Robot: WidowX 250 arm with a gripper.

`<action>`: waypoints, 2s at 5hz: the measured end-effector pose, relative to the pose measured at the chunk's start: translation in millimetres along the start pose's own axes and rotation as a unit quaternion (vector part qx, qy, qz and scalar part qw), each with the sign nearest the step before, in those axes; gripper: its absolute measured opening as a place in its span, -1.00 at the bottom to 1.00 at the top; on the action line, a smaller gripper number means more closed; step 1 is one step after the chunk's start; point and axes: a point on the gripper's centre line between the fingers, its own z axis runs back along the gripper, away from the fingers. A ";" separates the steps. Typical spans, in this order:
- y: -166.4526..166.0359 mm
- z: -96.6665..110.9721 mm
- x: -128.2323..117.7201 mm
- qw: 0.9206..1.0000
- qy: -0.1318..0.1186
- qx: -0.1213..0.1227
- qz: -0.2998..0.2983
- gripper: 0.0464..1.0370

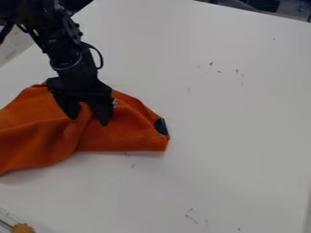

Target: On the left

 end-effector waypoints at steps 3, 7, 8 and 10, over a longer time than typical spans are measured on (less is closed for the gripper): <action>12.5 -7.7 10.4 1.000 -0.006 0.011 -0.017 0.21; 5.9 59.8 -18.0 0.997 -0.030 0.064 0.014 -0.99; -12.4 79.4 -59.0 0.995 -0.023 0.061 0.076 -0.99; -29.2 59.2 -122.7 0.974 -0.040 0.010 0.222 -0.95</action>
